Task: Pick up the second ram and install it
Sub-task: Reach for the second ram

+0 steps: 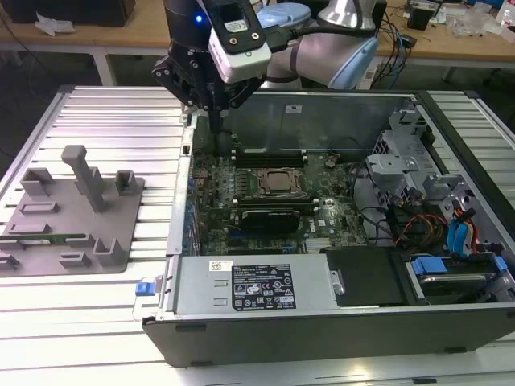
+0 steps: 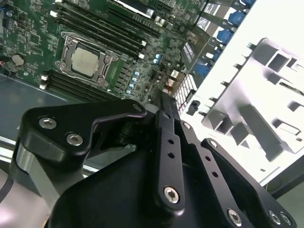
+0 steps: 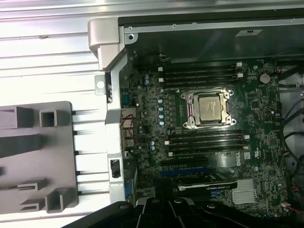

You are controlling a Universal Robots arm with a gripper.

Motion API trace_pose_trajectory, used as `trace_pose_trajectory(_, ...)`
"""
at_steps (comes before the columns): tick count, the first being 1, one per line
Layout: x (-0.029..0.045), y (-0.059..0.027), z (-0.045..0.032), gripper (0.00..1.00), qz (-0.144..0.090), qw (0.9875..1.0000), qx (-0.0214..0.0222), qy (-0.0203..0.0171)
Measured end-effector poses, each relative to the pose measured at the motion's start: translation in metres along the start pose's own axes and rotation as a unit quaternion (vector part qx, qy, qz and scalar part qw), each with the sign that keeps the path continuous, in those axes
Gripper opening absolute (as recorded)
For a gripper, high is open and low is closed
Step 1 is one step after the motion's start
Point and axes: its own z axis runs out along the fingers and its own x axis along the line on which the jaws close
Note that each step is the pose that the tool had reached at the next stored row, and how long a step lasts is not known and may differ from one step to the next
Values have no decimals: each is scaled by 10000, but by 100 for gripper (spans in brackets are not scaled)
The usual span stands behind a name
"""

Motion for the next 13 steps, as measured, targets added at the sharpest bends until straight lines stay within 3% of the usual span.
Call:
trace_pose_trajectory(5,132,-10,-4,8,0,10000,0,0)
trace_pose_trajectory(13,272,-20,-8,8,0,10000,0,0)
